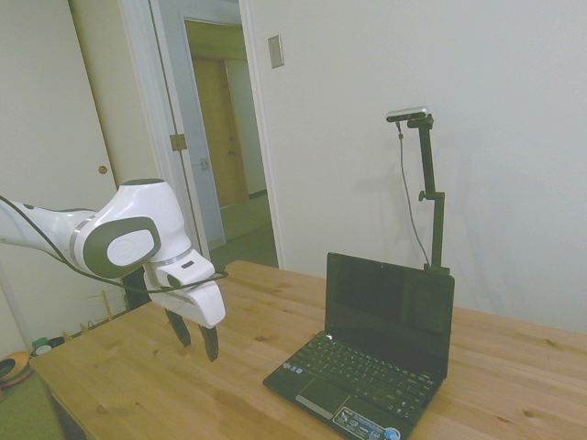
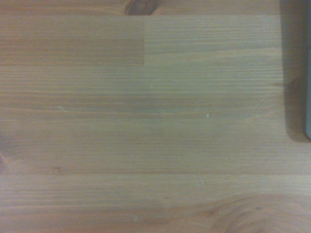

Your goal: Close the laptop

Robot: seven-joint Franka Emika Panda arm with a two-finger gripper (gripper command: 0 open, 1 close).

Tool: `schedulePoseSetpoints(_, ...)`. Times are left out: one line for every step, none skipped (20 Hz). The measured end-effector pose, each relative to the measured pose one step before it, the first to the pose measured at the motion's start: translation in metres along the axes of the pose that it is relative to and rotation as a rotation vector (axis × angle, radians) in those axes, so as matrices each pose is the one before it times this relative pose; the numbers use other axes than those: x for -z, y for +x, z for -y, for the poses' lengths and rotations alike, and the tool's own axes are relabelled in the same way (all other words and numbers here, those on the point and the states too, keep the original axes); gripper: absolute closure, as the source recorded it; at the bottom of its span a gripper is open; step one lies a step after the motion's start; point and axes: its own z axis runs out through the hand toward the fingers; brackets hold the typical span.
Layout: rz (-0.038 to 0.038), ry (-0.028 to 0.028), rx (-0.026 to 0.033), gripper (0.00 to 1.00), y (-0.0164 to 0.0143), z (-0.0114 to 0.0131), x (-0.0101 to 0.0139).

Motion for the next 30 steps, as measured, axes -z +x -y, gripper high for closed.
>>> schedulePoseSetpoints(0.00032,-0.00161,0.00108,0.00,0.00034,-0.00012,-0.00058)
schedulePoseSetpoints(-0.00386,-0.00238,0.00605,0.00,0.00136,-0.00102,-0.00007)
schedulePoseSetpoints(-0.01482,-0.00231,0.00320,0.00,0.00264,-0.00076,0.00101)
schedulePoseSetpoints(-0.02385,-0.00237,0.00308,0.00,0.00516,-0.00120,0.00327)
schedulePoseSetpoints(-0.02270,-0.00141,-0.00079,0.00,0.00712,-0.00113,0.00602)
schedulePoseSetpoints(-0.02708,0.00162,-0.00346,0.00,0.00927,-0.00097,0.00841)
schedulePoseSetpoints(-0.02969,0.00765,-0.00756,0.00,0.01216,-0.00025,0.01224)
schedulePoseSetpoints(-0.03144,0.00785,-0.00494,0.00,0.01195,0.00112,0.01269)
schedulePoseSetpoints(-0.03431,0.01169,-0.00898,0.00,0.01526,0.00191,0.01512)
schedulePoseSetpoints(-0.02755,0.00537,-0.00548,0.00,0.01282,0.00185,0.01051)
schedulePoseSetpoints(-0.02164,0.00682,-0.00836,0.00,0.01300,0.00239,0.01025)
schedulePoseSetpoints(-0.01319,0.00511,-0.01028,0.00,0.01220,0.00249,0.00872)
schedulePoseSetpoints(-0.01603,0.00797,-0.01083,0.00,0.01324,0.00294,0.00920)
schedulePoseSetpoints(-0.01025,0.00262,-0.00842,0.00,0.01221,0.00306,0.00764)
schedulePoseSetpoints(-0.01202,0.00084,-0.00744,0.00,0.01214,0.00290,0.00651)
schedulePoseSetpoints(-0.01514,0.00054,-0.00899,0.00,0.01339,0.00284,0.00672)
schedulePoseSetpoints(-0.01161,-0.00141,-0.00831,0.00,0.01283,0.00255,0.00524)
schedulePoseSetpoints(-0.00951,0.00033,-0.01189,0.00,0.01468,0.00226,0.00429)
schedulePoseSetpoints(-0.00766,0.00157,-0.01400,0.00,0.01396,0.00175,0.00264)
schedulePoseSetpoints(-0.00793,0.00225,-0.01486,0.00,0.01440,0.00184,0.00127)
schedulePoseSetpoints(-0.00794,0.00054,-0.01541,0.00,0.01525,0.00173,-0.00152)
schedulePoseSetpoints(-0.00726,-0.00077,-0.01271,0.00,0.01389,0.00194,-0.00395)
schedulePoseSetpoints(-0.00654,-0.00276,-0.01035,0.00,0.01339,0.00251,-0.00575)
schedulePoseSetpoints(-0.00324,-0.00192,-0.00978,0.00,0.01335,0.00303,-0.00784)
schedulePoseSetpoints(-0.00162,-0.00090,-0.00800,0.00,0.01351,0.00301,-0.00894)
schedulePoseSetpoints(0.00125,0.00221,-0.00724,0.00,0.01245,0.00350,-0.00946)
schedulePoseSetpoints(0.00574,0.00684,-0.00912,0.00,0.01206,0.00353,-0.01009)
schedulePoseSetpoints(0.00443,0.00548,-0.00408,0.00,0.01113,0.00357,-0.00944)
schedulePoseSetpoints(0.00565,0.00496,-0.00606,0.00,0.01018,0.00375,-0.00901)
schedulePoseSetpoints(0.00272,0.00335,-0.00633,0.00,0.00914,0.00343,-0.00784)
